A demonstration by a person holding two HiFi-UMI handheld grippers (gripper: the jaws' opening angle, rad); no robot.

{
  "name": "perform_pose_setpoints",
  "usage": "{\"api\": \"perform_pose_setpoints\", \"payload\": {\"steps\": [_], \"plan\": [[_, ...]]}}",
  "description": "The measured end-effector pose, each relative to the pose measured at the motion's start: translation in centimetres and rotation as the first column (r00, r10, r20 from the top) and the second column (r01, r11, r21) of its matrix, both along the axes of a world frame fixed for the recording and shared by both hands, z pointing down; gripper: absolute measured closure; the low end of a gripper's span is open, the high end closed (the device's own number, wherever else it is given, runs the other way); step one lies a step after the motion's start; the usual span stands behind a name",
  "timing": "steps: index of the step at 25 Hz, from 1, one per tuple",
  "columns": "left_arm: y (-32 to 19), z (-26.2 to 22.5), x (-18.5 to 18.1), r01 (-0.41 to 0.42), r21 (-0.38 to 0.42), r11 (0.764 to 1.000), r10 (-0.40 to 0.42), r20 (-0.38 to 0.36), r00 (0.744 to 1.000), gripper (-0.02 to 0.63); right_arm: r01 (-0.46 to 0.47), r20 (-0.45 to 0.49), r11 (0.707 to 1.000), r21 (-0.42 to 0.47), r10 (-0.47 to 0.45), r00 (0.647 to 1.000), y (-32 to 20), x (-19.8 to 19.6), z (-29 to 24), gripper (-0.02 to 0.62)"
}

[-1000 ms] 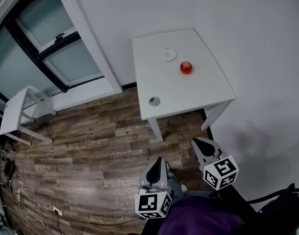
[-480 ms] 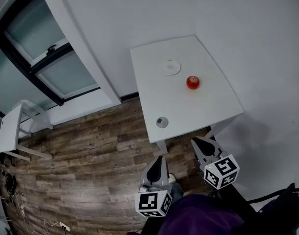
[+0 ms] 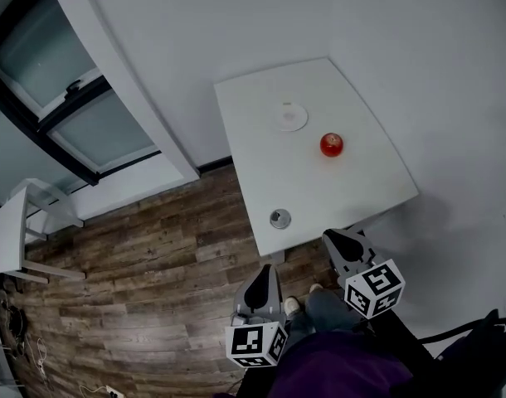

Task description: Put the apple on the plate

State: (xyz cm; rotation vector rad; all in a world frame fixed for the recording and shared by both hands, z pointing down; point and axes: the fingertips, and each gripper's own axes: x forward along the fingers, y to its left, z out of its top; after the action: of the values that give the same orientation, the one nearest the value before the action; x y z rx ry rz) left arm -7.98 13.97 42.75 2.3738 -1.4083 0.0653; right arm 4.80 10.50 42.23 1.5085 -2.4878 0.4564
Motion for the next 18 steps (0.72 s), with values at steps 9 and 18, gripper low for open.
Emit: {"api": "perform_pose_setpoints", "payload": {"steps": [9,18], "plan": [[-4.5,0.6,0.3,0.019,-0.02,1.0,-0.019,-0.003,1.0,0.598,0.015,-0.015,1.0,-0.013,-0.015,1.0,-5.1,0.8,0.7,0.584],[-11.9,-0.1,2.0,0.032,-0.017,0.999,-0.032,-0.004,0.999,0.598,0.032,-0.021,0.999,-0.026,-0.032,0.999,-12.6,2.6,0.6,0.583]]}}
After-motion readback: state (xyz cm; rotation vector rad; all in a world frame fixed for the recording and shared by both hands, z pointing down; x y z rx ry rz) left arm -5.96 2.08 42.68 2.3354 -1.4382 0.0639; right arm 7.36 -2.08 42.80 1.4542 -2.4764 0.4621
